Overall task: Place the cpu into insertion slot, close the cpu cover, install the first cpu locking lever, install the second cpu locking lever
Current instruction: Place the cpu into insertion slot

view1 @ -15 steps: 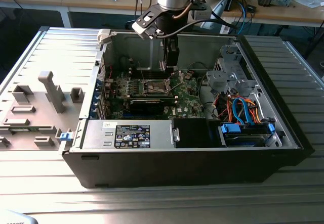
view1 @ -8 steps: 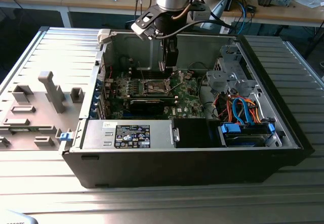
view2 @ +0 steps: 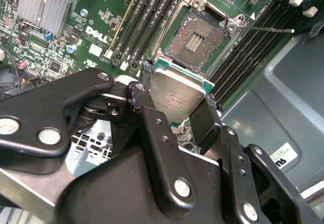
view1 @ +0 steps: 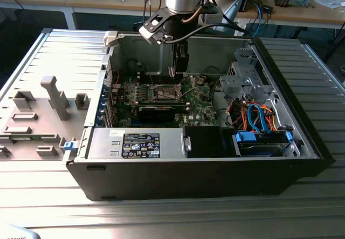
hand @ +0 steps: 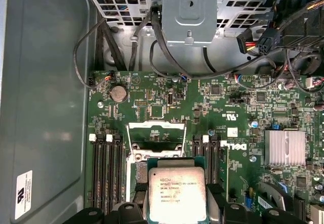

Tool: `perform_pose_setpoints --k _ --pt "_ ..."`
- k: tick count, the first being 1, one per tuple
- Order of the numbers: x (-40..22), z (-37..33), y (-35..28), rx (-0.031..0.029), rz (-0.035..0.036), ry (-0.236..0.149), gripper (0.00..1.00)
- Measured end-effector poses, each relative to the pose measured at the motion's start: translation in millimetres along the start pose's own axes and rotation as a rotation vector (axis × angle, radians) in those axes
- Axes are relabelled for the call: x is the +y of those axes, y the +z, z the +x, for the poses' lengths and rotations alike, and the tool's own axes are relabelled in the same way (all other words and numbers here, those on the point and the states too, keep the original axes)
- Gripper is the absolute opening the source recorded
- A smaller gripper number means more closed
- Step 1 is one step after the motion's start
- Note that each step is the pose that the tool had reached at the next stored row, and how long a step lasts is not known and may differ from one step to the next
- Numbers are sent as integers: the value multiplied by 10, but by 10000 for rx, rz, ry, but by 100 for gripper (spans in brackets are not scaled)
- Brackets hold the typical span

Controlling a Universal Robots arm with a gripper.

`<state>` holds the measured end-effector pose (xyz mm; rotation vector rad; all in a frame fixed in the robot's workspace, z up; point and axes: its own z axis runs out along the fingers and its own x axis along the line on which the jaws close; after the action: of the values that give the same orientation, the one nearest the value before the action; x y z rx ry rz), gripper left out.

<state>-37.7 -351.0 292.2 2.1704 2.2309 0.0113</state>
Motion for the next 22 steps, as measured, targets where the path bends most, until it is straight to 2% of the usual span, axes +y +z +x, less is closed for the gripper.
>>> perform_pose_setpoints --k 9,17,22 --pt "-33 26 63 2 -1 0 55" --pt "-80 77 162 1 -1 -1 55" --pt "-107 80 195 1 0 -1 55"
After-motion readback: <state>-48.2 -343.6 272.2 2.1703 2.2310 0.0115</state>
